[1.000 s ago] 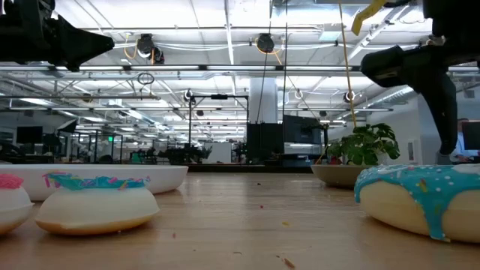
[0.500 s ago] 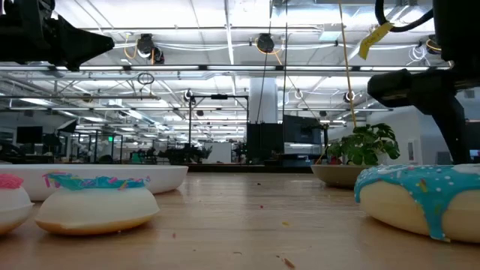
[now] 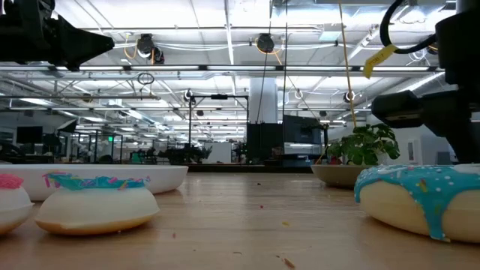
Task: Pick & Place donuts
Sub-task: Put the black donut on the gray plate
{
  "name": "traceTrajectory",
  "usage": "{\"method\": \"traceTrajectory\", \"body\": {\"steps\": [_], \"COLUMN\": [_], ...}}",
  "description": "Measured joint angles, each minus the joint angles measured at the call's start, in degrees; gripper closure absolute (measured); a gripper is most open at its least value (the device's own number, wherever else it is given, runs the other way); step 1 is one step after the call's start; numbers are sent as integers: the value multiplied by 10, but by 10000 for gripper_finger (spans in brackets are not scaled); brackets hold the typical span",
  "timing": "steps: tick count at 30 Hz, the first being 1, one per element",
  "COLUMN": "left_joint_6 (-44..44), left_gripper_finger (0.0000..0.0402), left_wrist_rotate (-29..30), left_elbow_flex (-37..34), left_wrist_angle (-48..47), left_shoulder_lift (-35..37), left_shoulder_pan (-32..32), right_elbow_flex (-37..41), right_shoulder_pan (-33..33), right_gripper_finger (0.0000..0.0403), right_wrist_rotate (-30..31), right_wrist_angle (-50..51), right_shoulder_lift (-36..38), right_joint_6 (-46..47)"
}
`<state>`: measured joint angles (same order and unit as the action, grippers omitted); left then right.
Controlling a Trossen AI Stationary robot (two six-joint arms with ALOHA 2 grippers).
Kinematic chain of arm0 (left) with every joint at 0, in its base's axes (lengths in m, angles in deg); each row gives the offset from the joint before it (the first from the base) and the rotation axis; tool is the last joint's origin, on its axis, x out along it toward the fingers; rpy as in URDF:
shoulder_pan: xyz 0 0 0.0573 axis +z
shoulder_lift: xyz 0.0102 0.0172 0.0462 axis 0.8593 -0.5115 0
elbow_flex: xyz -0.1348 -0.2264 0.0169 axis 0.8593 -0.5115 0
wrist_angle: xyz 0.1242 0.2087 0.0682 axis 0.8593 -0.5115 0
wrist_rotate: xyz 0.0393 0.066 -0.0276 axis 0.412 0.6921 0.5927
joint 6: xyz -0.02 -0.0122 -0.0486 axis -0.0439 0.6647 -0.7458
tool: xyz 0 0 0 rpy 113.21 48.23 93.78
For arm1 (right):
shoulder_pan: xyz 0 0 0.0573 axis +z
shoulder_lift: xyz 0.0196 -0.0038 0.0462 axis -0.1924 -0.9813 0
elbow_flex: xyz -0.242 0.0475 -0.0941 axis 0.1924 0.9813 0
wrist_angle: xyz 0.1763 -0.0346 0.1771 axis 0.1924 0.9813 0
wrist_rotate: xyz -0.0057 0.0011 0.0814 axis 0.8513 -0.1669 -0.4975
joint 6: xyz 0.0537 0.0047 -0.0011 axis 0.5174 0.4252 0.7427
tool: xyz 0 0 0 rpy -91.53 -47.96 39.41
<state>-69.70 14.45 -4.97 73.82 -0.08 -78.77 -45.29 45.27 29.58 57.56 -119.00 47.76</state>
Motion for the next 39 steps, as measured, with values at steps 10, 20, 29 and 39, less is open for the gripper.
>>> {"method": "traceTrajectory", "body": {"steps": [10,20,29,39], "left_joint_6": [-4,-1,-8,-15], "left_gripper_finger": [339,339,339,339], "left_wrist_rotate": [19,25,25,25], "left_elbow_flex": [0,0,0,0], "left_wrist_angle": [-5,-5,-18,-17], "left_shoulder_lift": [0,0,0,0], "left_shoulder_pan": [0,0,0,0], "right_elbow_flex": [-46,-134,-166,-166], "right_shoulder_pan": [-5,-12,-38,-33], "right_gripper_finger": [388,382,382,385], "right_wrist_rotate": [-1,31,76,75], "right_wrist_angle": [67,190,263,314], "right_shoulder_lift": [15,94,184,200], "right_joint_6": [27,70,192,221]}}
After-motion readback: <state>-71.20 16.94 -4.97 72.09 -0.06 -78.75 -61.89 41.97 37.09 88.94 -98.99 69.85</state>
